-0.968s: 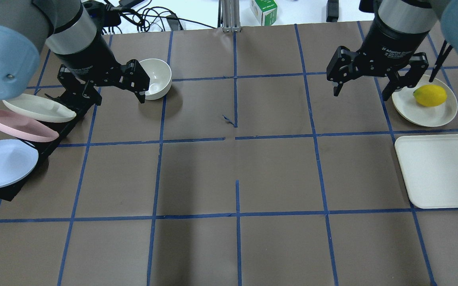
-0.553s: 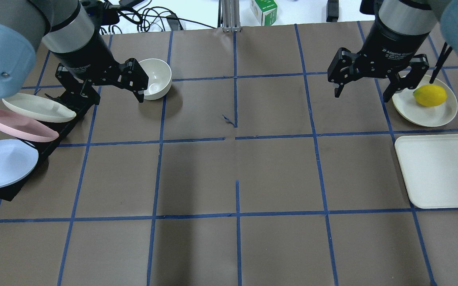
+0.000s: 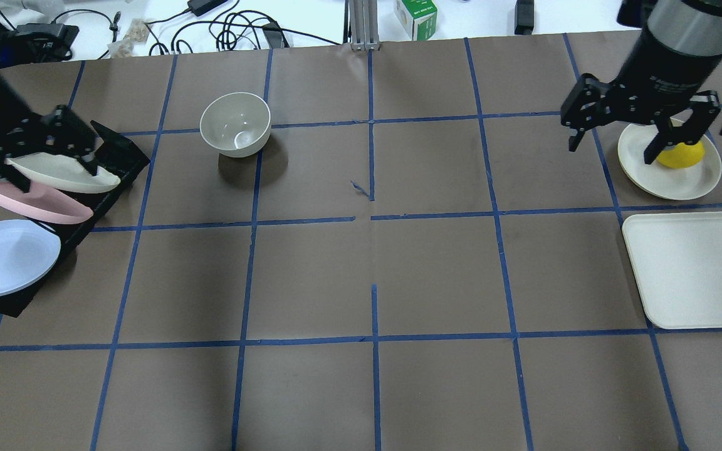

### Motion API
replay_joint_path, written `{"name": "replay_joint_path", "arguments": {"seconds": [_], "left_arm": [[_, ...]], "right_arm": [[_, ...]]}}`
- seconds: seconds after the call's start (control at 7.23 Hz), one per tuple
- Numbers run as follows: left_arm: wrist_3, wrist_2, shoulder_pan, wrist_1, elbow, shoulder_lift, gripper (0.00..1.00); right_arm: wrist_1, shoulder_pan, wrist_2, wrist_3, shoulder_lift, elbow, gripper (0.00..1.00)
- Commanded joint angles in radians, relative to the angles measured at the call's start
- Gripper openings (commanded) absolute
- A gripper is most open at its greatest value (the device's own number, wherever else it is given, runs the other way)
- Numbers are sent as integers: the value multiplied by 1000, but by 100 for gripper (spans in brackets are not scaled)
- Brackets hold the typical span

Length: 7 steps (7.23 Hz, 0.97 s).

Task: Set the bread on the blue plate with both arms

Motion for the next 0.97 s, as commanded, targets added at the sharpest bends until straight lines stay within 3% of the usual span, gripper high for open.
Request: {"name": "replay_joint_path", "arguments": {"seconds": [0.0,0.14,0.28,0.55,0.83], "left_arm": [[8,60,286,5,-5,-35,100],[7,100,372,49,-22,-70,99],[0,103,415,216,-63,-115,100],[-45,102,422,371,-159,-196,100],[-46,103,437,405,-165,-227,100]], "right_arm": [[-29,-199,3,-304,35,18,100],[-60,-268,3,-400,69,19,100],[-135,-333,-9,-468,109,19,100],[-259,-437,-45,-627,201,41,100],[-356,-481,-49,-686,278,56,100]]}}
